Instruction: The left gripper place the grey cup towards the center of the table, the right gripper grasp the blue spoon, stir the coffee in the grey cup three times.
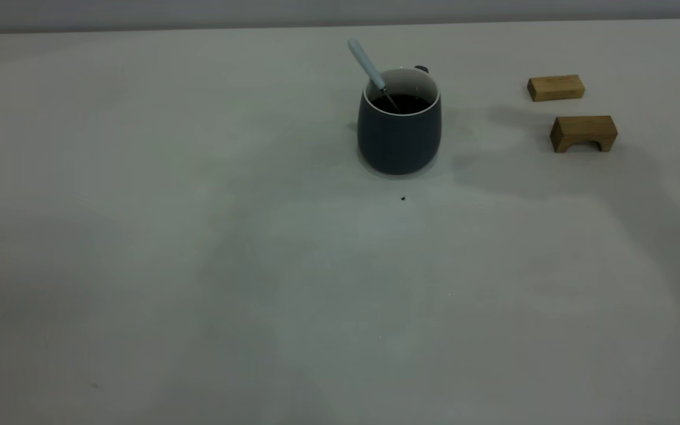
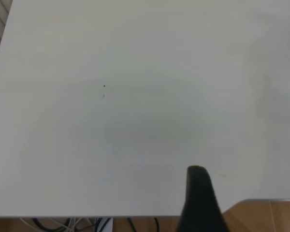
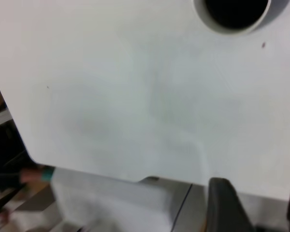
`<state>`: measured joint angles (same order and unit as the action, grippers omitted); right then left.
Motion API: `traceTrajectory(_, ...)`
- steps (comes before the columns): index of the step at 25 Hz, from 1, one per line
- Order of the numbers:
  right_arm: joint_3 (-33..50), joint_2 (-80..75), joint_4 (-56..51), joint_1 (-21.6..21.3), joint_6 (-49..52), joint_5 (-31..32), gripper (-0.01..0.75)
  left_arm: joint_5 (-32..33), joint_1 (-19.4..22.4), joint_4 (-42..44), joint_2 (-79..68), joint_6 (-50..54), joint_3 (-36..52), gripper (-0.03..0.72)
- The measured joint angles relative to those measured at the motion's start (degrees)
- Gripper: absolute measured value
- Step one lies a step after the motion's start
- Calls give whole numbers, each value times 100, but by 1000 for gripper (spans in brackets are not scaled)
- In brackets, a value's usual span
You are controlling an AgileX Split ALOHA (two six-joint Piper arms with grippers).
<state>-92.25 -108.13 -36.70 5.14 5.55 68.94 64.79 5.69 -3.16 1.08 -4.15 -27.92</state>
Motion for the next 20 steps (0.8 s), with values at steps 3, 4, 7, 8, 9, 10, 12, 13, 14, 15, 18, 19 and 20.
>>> traceTrajectory(3, 0, 703, 336, 0, -422, 70, 257, 0, 0, 0, 0, 0, 0, 585)
traceTrajectory(4, 8, 895, 535, 0, -731, 83, 240, 0, 0, 0, 0, 0, 0, 585)
traceTrajectory(7, 147, 1520, 1038, 0, -1617, 126, 201, 0, 0, 0, 0, 0, 0, 585)
traceTrajectory(8, 206, 1654, 1147, 0, -1797, 152, 198, 0, 0, 0, 0, 0, 0, 585)
traceTrajectory(9, 231, 1778, 1253, 0, -1900, 176, 197, 0, 0, 0, 0, 6, 0, 585)
traceTrajectory(10, 256, 1871, 1384, 0, -1947, 194, 197, 0, 0, 0, 0, 6, 0, 585)
traceTrajectory(12, 261, 1976, 1688, 0, -1960, 194, 197, 0, 0, 0, 0, 6, 0, 585)
traceTrajectory(13, 276, 2015, 1818, 0, -1911, 194, 197, 0, 0, 0, 0, 6, 0, 585)
traceTrajectory(14, 312, 2049, 1955, 0, -1835, 194, 197, 0, 0, 0, 0, 6, 0, 585)
traceTrajectory(15, 351, 2078, 2123, 0, -1716, 194, 197, 0, 0, 0, 0, 6, 0, 585)
traceTrajectory(18, 536, 2196, 2539, -4, -1351, 194, 197, 0, 0, 0, 0, 6, 0, 585)
traceTrajectory(19, 633, 2251, 2645, -4, -1281, 194, 199, 0, 0, 0, 0, 6, 0, 585)
traceTrajectory(20, 786, 2333, 2718, -4, -1237, 194, 201, 0, 0, 0, 0, 6, 0, 585)
